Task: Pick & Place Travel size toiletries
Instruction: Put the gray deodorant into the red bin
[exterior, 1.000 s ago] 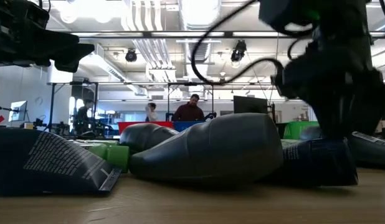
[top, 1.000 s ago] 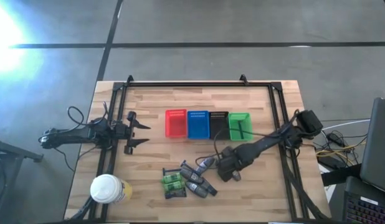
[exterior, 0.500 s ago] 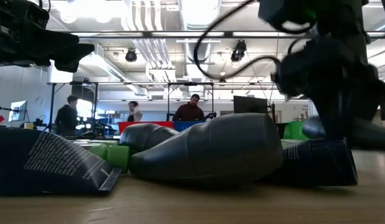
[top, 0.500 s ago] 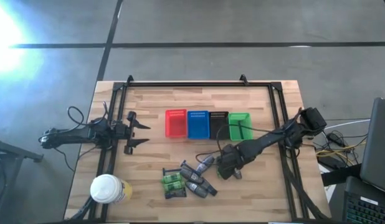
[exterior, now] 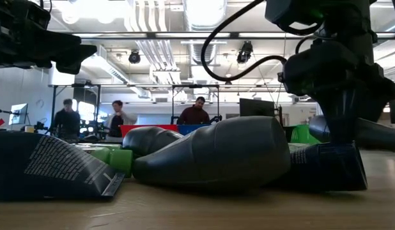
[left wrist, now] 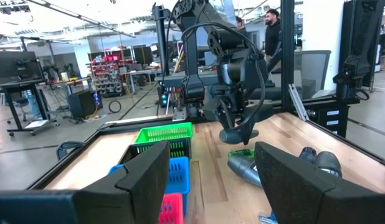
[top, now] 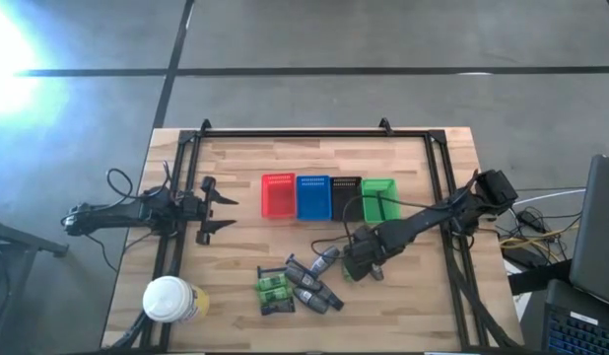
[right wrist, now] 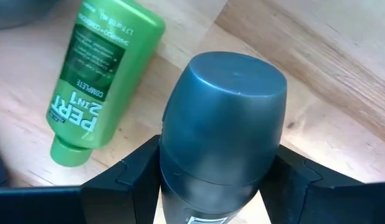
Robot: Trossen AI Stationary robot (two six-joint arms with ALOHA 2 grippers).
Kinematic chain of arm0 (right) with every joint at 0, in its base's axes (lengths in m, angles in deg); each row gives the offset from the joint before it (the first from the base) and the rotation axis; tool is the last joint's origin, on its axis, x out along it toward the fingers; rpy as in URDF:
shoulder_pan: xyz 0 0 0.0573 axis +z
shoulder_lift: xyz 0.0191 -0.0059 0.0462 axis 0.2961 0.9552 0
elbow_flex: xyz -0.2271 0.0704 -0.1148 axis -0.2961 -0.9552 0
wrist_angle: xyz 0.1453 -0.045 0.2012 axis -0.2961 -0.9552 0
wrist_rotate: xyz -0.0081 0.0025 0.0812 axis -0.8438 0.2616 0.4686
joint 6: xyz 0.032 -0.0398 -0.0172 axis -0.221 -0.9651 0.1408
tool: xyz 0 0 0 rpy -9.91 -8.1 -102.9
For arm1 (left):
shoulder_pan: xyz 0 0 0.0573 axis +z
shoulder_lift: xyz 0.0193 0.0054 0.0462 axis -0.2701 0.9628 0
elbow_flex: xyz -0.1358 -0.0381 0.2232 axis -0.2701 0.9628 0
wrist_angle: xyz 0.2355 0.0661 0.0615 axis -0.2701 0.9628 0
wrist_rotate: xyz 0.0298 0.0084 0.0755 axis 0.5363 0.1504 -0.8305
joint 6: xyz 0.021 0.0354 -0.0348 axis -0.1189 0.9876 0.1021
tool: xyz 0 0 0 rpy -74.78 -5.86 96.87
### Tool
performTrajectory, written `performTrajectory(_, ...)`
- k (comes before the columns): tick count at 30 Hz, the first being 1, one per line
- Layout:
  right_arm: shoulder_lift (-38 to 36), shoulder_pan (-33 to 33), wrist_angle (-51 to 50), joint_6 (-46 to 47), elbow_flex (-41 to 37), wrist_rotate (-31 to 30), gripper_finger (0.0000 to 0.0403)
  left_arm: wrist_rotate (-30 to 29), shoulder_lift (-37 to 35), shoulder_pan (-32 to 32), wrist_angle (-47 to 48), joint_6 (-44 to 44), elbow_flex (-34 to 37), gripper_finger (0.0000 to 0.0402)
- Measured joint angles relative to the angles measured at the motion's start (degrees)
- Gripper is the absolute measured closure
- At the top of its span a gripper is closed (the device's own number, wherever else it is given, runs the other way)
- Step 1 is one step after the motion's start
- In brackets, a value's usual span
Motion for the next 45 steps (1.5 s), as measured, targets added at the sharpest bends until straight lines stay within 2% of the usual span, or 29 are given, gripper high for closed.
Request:
performTrajectory(4,-0.04,0.02,0.43,-0.02,-0.64,0.0,0.0199,0.0,0.0,0.0,0.0,0.0,0.0,0.0161)
performTrajectory(10,-0.04,0.02,1.3,-0.13,-0.83,0.0,0.0159,0.0,0.0,0.0,0.02,0.0,0.0,0.0161)
performTrajectory(16,-0.08,0.02,2.69,-1.56,-0.81,-0.22,0.0214,0.0,0.0,0.02,0.02,0.0,0.0,0.0161)
performTrajectory(23,-0.19,0.05,2.68,-0.9,-0.81,0.73,0.0213,0.0,0.02,0.02,-0.31,0.0,0.0,0.0161)
performTrajectory(25,-0.42,0.28,2.36,-0.39,-0.43,0.44,0.0181,0.0,0.0,0.02,-0.31,0.0,0.0,0.0161)
performTrajectory(30,-0.92,1.54,0.95,-1.09,2.74,0.26,0.0075,0.0,0.0,0.01,-0.47,0.0,0.0,0.0161)
performTrajectory(33,-0.9,3.37,-0.53,-0.23,3.83,-0.48,0.0032,0.0,0.0,0.02,-0.5,0.0,0.0,0.0161)
performTrajectory(37,-0.76,5.68,0.05,3.76,2.19,-1.21,0.0012,0.0,0.0,0.02,-0.51,0.0,0.0,0.0161)
performTrajectory(45,1.7,5.76,4.95,6.99,-0.59,-4.58,0.0011,0.0,0.0,0.0,-0.5,0.0,0.0,0.0161)
